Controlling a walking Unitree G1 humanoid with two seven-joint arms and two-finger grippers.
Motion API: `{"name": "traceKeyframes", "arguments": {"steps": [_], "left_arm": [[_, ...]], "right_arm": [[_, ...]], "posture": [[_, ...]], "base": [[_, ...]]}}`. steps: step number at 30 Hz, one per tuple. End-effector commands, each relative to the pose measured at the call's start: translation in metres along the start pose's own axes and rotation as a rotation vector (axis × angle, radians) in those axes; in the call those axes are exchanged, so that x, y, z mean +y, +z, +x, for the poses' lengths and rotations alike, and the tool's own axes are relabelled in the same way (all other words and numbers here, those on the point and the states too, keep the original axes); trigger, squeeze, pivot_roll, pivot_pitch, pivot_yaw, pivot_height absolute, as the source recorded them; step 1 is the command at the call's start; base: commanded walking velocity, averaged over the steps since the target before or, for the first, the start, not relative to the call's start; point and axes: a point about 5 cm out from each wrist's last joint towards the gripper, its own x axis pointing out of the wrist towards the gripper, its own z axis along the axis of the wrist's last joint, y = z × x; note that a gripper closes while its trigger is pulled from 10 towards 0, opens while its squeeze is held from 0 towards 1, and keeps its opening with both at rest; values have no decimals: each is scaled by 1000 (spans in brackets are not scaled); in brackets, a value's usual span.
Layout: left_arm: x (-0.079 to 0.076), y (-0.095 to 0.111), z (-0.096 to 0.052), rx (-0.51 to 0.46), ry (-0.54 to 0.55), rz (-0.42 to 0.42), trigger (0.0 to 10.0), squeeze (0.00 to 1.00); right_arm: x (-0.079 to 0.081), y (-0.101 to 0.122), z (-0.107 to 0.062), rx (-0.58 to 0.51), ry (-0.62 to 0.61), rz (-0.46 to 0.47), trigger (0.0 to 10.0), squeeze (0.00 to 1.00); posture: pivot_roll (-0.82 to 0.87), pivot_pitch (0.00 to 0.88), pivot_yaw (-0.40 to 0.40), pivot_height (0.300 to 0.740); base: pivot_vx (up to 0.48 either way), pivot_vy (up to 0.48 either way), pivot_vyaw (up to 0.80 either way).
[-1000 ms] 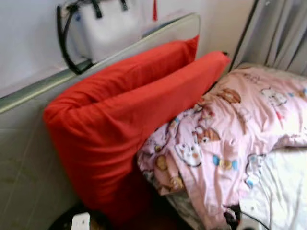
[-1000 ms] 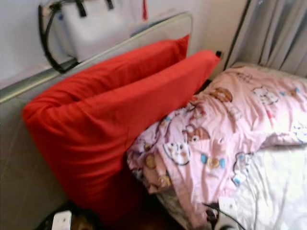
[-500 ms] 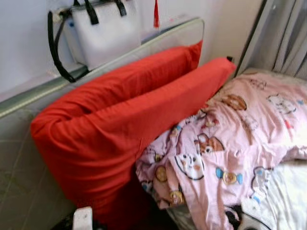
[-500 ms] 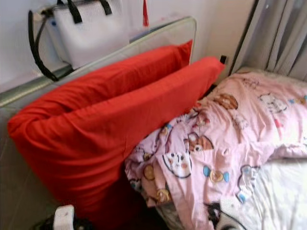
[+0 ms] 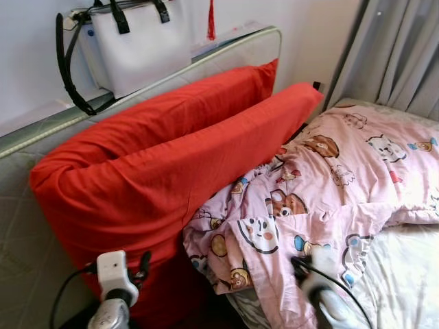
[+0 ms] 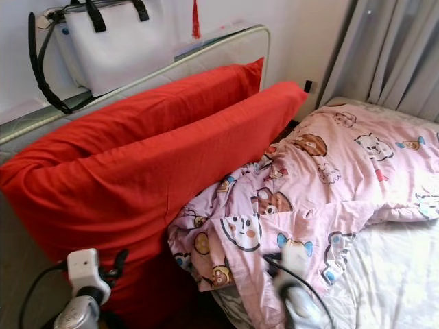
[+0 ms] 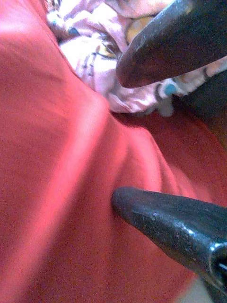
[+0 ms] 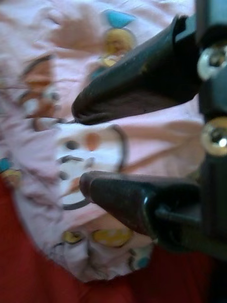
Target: Clean up the room
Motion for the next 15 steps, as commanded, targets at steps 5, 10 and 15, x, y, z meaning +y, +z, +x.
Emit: {"name": "traceKeyframes", "arguments": {"steps": [5,10,15], "left_arm": [[7,12,-3,-78,-5,26,10000,0],[6,12,-5,-87,-9,30,10000,0],[3,15,-4,-92,-19,31,10000,0]], "right_arm": [[-11,-1,-8,-44,-32,-9,10000,0],[-16,-2,-10,-27,-74,-84,10000,0],[-20,-7,-12,3,-104,-93,10000,0]], "posture": [[-46,0,25,740],[-51,0,15,740],[-54,0,15,710]], "base": [[0,0,0],[0,0,0],[0,0,0]]}}
